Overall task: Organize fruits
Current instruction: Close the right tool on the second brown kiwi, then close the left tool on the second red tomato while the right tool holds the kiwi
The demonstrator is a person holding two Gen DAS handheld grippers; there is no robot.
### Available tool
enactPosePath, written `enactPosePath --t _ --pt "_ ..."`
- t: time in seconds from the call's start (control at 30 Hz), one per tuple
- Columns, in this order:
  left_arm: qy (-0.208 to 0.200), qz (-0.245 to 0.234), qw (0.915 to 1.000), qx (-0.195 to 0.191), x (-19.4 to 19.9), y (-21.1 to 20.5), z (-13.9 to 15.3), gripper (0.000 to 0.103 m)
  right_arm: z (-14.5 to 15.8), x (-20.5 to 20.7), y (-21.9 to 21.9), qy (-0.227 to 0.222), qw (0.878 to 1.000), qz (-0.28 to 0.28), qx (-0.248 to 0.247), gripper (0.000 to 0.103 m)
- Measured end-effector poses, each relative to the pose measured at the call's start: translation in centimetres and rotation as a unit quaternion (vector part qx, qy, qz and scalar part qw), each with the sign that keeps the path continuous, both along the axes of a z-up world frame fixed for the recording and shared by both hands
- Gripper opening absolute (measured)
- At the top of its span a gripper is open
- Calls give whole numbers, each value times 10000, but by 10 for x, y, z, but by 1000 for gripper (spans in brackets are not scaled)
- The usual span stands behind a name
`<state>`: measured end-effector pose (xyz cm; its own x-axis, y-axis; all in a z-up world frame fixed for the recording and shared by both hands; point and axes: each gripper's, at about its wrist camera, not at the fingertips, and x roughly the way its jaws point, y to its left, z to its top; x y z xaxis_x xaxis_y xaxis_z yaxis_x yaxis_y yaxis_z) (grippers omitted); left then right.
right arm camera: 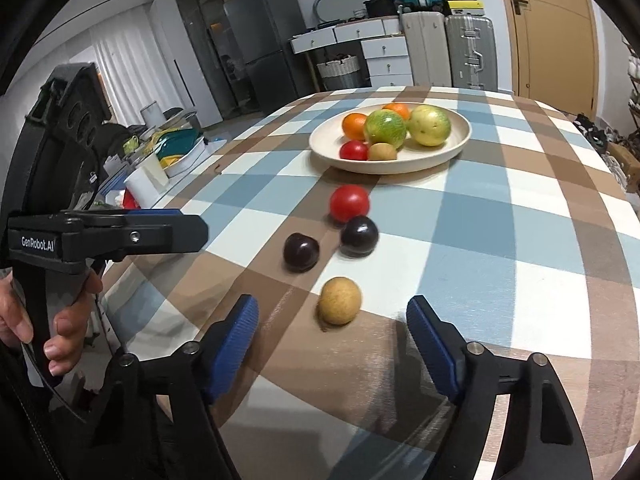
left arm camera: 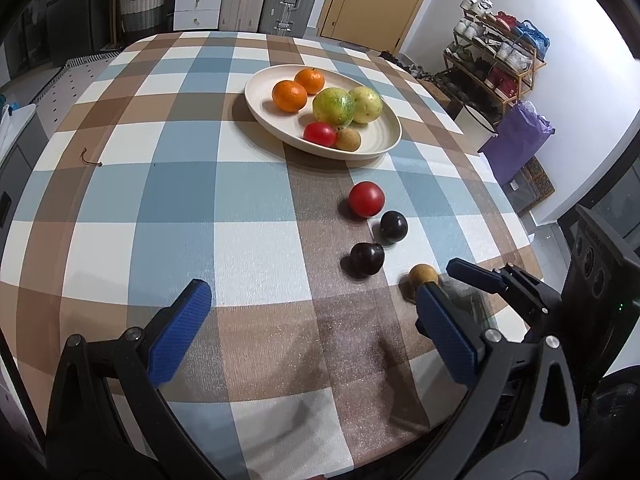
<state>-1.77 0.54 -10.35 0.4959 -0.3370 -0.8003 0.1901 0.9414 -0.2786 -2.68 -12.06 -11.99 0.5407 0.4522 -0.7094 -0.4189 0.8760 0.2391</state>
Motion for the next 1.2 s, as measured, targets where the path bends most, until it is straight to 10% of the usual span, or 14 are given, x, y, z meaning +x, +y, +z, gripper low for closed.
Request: enactPosePath --t 0.4,1.2 --pt "69 67 9999 -41 0 5 -5 102 -10 10 1 258 9995 -102 148 25" --pt "254 67 9992 -288 37 -3 -11 102 -5 21 -23 447 9943 -192 948 24"
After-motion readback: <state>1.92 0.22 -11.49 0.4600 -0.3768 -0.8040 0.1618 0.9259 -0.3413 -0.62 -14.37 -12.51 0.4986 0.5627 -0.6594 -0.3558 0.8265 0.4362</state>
